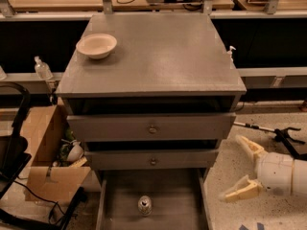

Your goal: Pick 7up can from bottom drawer and place on counter

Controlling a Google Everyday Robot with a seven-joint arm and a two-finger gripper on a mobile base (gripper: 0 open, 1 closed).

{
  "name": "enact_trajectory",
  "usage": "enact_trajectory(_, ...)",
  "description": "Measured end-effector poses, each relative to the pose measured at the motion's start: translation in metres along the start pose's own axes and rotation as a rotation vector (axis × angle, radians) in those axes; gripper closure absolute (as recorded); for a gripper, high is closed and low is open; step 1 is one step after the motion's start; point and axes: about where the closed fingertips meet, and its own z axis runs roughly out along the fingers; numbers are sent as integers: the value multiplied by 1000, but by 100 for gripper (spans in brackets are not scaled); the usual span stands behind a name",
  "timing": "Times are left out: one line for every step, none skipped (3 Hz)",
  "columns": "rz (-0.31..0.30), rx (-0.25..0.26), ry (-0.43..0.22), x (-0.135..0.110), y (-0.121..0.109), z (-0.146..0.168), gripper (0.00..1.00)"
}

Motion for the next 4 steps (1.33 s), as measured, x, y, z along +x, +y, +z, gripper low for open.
enact_trajectory(-36,0,-19,37,19,45,0)
enact_trajectory(-141,7,-37,111,26,129,0)
enact_trajectory(-149,-36,-26,164,27,189,0)
enact_trajectory(-150,-36,-26,163,27,189,0)
